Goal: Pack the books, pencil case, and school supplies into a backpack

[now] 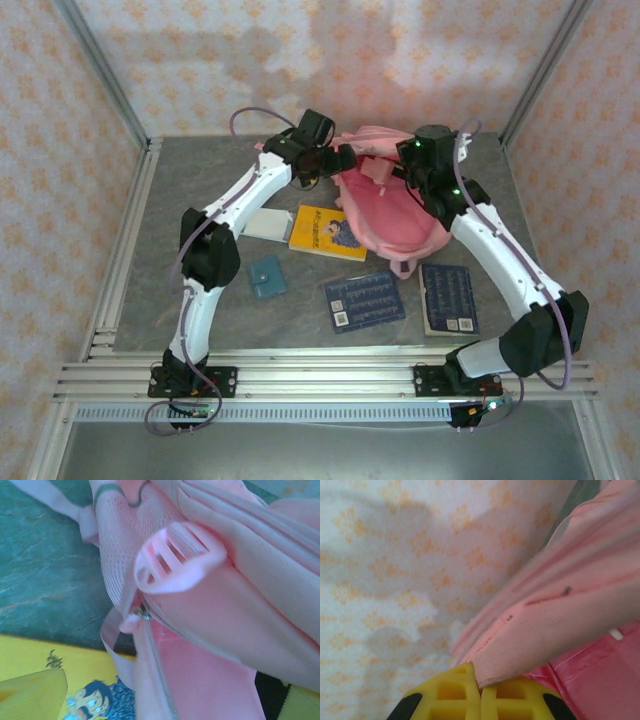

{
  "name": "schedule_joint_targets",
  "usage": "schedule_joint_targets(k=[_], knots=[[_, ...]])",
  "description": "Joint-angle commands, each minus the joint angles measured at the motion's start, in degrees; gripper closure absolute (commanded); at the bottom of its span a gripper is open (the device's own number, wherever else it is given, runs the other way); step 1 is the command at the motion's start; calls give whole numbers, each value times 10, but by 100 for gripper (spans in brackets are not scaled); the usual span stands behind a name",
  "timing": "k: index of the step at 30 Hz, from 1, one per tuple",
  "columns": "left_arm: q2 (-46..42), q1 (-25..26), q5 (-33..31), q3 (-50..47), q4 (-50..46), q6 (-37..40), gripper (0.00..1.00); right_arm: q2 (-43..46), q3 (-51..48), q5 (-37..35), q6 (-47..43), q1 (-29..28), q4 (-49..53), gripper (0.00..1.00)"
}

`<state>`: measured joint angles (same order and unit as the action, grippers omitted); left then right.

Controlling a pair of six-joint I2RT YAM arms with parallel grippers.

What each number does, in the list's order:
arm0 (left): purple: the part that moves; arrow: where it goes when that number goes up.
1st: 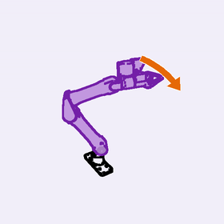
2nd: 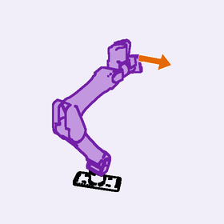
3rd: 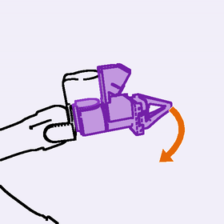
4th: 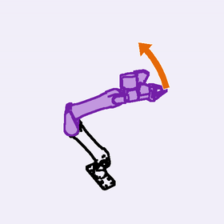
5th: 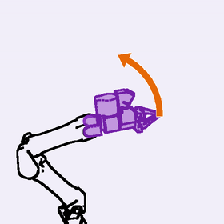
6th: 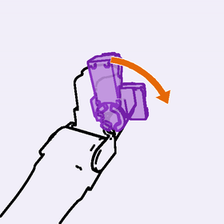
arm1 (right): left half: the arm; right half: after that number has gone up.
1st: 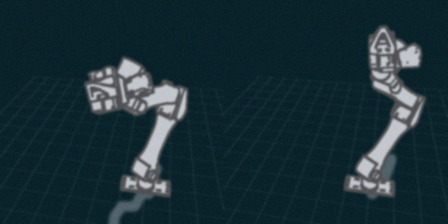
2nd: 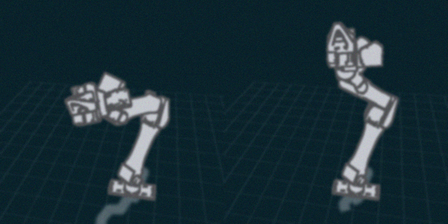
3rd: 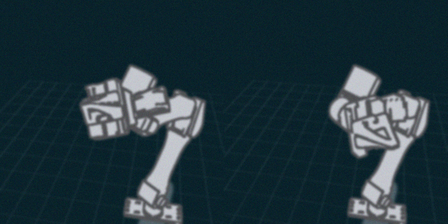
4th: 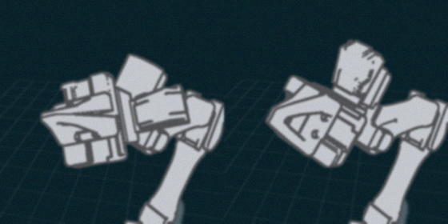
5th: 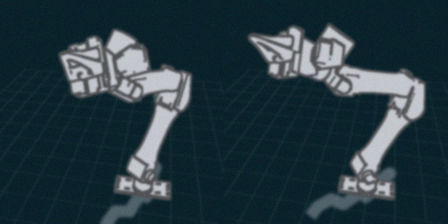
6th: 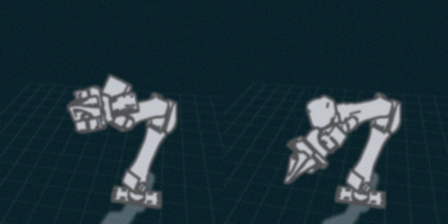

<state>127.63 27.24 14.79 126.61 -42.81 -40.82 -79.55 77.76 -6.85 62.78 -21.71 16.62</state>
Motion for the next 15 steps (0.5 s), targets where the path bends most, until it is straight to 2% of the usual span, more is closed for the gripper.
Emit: schedule_joint_targets(k=[1, 4, 7, 10, 15], knots=[[43, -6, -1, 87, -41, -8, 3, 38, -24, -93, -15, -8, 12, 100], [84, -5, 20, 154, -70, -16, 3, 28, -31, -80, -15, -11, 11, 100], [73, -5, 12, 151, -90, 6, 3, 6, -28, -54, -28, -11, -3, 100], [14, -12, -53, 79, -85, 63, 0, -30, -7, -9, -50, -11, -6, 100], [-62, -39, -213, -11, -99, 204, 0, -81, 28, 21, -90, -12, 41, 100]])
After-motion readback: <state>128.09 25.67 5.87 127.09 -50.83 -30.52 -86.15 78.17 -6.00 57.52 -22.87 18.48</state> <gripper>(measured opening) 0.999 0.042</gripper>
